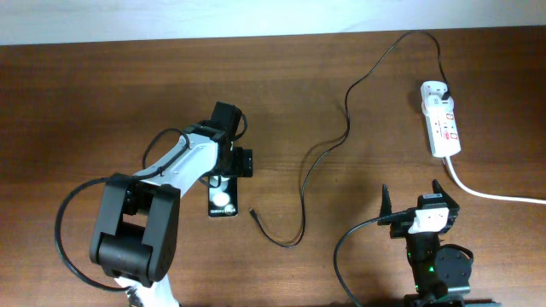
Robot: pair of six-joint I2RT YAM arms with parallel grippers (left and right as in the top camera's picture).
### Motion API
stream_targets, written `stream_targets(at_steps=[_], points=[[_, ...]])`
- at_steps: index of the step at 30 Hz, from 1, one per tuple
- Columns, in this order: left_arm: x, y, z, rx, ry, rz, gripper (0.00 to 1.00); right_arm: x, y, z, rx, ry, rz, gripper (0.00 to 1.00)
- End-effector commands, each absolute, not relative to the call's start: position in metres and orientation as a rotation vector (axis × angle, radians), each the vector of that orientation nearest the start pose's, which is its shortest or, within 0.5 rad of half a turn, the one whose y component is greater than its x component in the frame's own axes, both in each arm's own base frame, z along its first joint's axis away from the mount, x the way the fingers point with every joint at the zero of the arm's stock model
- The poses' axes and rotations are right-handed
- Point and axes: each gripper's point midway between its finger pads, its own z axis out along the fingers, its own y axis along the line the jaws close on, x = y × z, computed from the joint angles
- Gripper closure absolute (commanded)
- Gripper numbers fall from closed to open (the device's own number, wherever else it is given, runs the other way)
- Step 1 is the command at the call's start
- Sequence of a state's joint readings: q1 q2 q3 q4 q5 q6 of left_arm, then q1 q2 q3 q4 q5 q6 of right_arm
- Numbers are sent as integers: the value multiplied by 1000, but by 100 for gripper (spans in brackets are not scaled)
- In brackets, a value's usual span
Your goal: Plug charger to phone and switch on socket
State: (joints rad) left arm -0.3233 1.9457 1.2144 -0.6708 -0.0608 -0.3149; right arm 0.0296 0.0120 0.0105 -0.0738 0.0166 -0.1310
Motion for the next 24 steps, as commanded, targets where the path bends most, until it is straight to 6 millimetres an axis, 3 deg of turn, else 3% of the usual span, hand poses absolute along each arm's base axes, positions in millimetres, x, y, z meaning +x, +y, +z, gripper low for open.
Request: stream_targets(at_steps=[1,6,8,11,14,18,24], points=[[342,-106,-29,-9,3058,36,1,246,8,155,-130,1648,-74,1],[344,-107,-24,-10,3055,35,1,246,8,155,-130,1648,-74,1],[350,-106,-16,-11,3030,49,1,246,8,155,-130,1648,-74,1],[358,-87,2,-22,2968,206,1,246,8,155,-130,1648,-74,1],[363,-91,18,-24,2928,175,1,246,8,155,-130,1648,-74,1],[347,-109,13,-6,3010,13,1,246,8,155,-130,1648,-74,1],[319,-100,-12,-74,3073,39,1,246,8,155,-130,1648,-74,1]])
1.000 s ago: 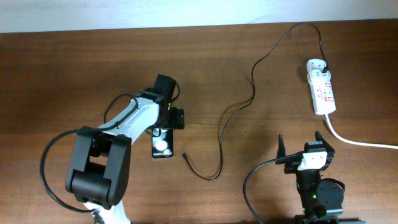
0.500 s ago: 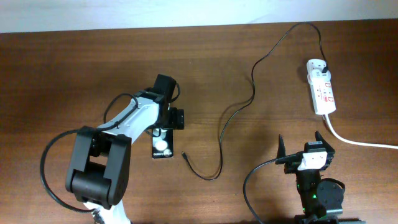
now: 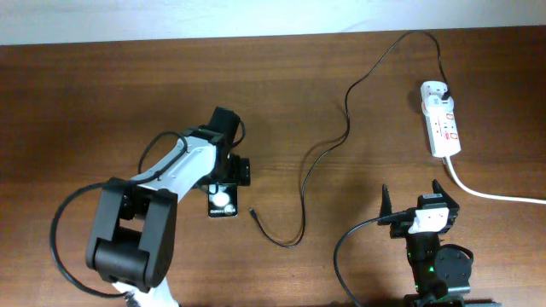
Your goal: Plug charger to phone and switch on socket
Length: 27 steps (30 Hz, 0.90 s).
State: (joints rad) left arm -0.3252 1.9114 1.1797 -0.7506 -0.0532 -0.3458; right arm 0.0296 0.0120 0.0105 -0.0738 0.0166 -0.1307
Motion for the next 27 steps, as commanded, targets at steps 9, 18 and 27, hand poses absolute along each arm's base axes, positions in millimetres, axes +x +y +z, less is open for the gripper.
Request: stream_targets(at_steps=[9,18,27], points=[[313,-98,-16,-73,3090,49,0,246,8,155,-130,1648,-74,1],[311,-97,-16,-61,3099,55,5,246,8,155,-130,1648,-74,1],[310,-99,-16,-17,3106,41,1,246,8,155,-130,1648,-74,2]])
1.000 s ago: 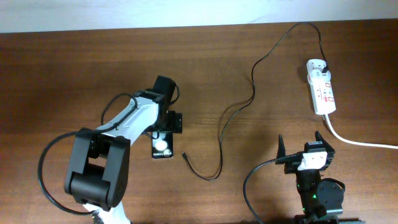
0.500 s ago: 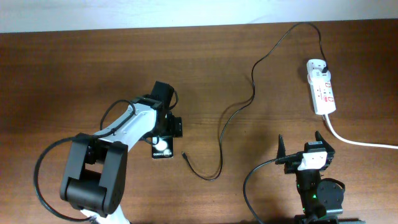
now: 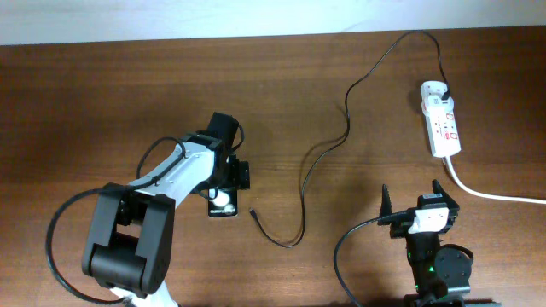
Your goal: Plug charger to phone and switch on socket
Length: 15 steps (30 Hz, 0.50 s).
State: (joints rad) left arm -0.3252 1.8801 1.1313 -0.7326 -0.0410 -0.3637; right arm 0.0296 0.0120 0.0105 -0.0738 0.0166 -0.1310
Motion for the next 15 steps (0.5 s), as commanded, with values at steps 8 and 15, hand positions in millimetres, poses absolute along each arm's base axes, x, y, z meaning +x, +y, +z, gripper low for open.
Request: stream_targets(at_steps=[8,15], points=[[308,-101,-16,16,3115,20,1,246,8,155,-130,1648,-74,1],[308,-101,-16,16,3115,21,1,246,8,155,-130,1648,-74,1]])
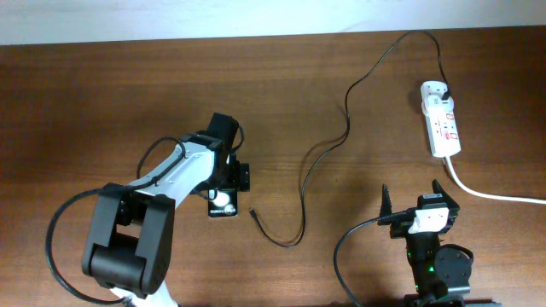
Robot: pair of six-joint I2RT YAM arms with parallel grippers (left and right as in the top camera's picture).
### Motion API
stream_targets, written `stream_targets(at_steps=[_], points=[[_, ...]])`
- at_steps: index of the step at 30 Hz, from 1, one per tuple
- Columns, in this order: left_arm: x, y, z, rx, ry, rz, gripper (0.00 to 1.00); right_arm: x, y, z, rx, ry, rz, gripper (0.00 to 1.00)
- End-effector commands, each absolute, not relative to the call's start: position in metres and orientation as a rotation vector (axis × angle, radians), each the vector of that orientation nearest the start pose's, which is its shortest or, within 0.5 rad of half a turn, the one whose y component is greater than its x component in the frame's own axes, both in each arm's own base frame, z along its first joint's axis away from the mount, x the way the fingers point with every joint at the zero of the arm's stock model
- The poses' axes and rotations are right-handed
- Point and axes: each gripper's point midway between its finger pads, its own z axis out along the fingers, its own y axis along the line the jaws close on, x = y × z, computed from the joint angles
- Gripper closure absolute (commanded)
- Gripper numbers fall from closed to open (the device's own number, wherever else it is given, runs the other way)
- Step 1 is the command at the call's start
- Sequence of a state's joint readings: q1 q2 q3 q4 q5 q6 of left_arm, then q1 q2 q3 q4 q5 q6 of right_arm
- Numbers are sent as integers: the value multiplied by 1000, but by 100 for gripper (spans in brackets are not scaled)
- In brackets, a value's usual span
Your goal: Plug charger to phone and switch on socket
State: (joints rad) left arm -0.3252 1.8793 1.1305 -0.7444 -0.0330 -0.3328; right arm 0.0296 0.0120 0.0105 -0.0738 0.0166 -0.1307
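The phone (223, 203) lies dark on the table, with a white round patch on it. My left gripper (229, 177) is down over the phone's far end; one finger (245, 176) shows just off its right edge, and the jaws look open. The black charger cable (345, 119) runs from the white power strip (444, 128) in a long loop, and its free plug tip (252, 211) rests just right of the phone. My right gripper (411, 198) stands open and holds nothing at the front right, far from the strip.
The strip's thick white lead (495, 194) runs off to the right edge. The cable's loop (294, 239) sags toward the front between the two arms. The left arm's own cable (64, 230) arcs at the front left.
The left gripper has shifted very slightly over the phone's far end. Phone, cable, strip and right arm are where they were.
At first the left gripper stood a little beyond the phone's far end. It then came nearer over the phone in small amounts, and now it covers that end. The cable tip, power strip and right gripper have not moved.
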Motion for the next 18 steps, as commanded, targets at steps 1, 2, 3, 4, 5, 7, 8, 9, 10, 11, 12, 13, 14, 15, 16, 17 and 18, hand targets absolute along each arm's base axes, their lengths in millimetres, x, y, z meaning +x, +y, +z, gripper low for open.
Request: stream_targets(at_steps=[1,2,3,4,5,7,8,9,10,11,12,13,14,15,16,17,18], points=[[308,-101,-16,15,3115,21,1,246,8,155,-130,1648,-74,1],[308,-101,-16,15,3115,21,1,246,8,155,-130,1648,-74,1],[308,-101,-16,16,3115,21,1,246,8,155,-130,1648,-74,1],[308,-101,-16,15,3115,21,1,246,8,155,-130,1648,-74,1],[308,-101,-16,15,3114,21,1,246,8,155,-130,1648,-74,1],[309,-101,-16,16,3111,19,1,246,8,155,-130,1648,-74,1],[310,-101,-16,15,3107,18,1,246,8,155,-130,1648,-74,1],[311,-102,-16,15,3103,15,1,246,8,155,-130,1648,-74,1],[312,-102,-16,15,3099,13,1,246,8,155,-130,1648,-74,1],[312,-102,-16,15,3096,13,1,246,8,155,-130,1648,-74,1],[313,-102,-16,15,3095,17,1,246,8,155,-130,1648,-74,2],[312,-101,-16,15,3095,18,1,246,8,155,-130,1648,-74,1],[313,-101,-16,15,3095,17,1,246,8,155,-130,1648,-74,1],[313,-101,-16,15,3095,17,1,246,8,155,-130,1648,-74,1],[313,-102,-16,14,3095,17,0,246,8,155,-130,1648,-74,1],[313,-102,-16,15,3095,17,0,246,8,155,-130,1648,-74,1],[313,-102,-16,15,3095,17,1,246,8,155,-130,1648,-74,1]])
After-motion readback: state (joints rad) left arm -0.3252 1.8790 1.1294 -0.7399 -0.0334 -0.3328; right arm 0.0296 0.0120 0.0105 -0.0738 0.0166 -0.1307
